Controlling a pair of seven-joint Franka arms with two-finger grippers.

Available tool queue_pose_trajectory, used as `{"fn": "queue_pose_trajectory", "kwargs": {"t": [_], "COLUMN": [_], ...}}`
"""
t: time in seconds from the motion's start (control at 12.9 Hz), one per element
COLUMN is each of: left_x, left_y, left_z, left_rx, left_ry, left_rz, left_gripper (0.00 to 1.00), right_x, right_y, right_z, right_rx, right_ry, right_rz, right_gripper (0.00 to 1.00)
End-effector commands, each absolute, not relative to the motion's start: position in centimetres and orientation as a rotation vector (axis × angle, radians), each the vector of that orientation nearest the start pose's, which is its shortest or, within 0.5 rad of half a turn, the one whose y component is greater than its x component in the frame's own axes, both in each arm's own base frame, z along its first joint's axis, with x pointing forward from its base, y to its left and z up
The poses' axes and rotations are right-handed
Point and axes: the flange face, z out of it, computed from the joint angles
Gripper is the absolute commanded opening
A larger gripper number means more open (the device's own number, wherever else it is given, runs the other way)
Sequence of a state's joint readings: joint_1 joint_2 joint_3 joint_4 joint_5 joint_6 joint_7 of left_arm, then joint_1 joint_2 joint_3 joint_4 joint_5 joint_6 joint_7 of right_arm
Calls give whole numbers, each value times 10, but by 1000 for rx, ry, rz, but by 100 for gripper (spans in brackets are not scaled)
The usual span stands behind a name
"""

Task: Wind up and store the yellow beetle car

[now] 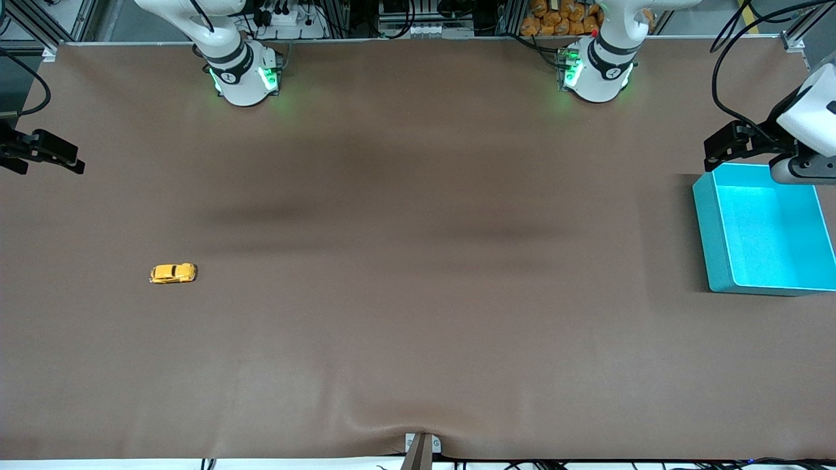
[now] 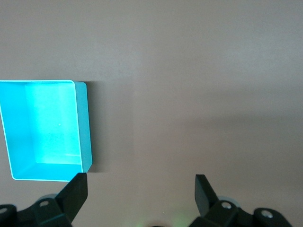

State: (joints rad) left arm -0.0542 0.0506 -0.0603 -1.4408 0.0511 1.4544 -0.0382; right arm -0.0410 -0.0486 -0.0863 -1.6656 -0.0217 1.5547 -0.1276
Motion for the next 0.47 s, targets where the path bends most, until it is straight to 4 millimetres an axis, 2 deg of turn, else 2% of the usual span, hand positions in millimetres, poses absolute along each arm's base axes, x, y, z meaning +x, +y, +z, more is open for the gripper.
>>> {"fn": "queue_pose_trajectory", "kwargs": {"t": [0.0, 0.39], "left_x": [548, 548], "left_y": [-55, -55], "left_z": [655, 654], "left_rx": [-3095, -3093], "left_ry": [142, 147], "left_rz": [55, 58], "left_gripper": [100, 100], "right_x": [527, 528], "right_y": [-71, -70], "right_z": [610, 607], "right_rx": [-3150, -3149], "right_ry": [-18, -27], "right_rz": [95, 105], "right_gripper": [100, 100]}}
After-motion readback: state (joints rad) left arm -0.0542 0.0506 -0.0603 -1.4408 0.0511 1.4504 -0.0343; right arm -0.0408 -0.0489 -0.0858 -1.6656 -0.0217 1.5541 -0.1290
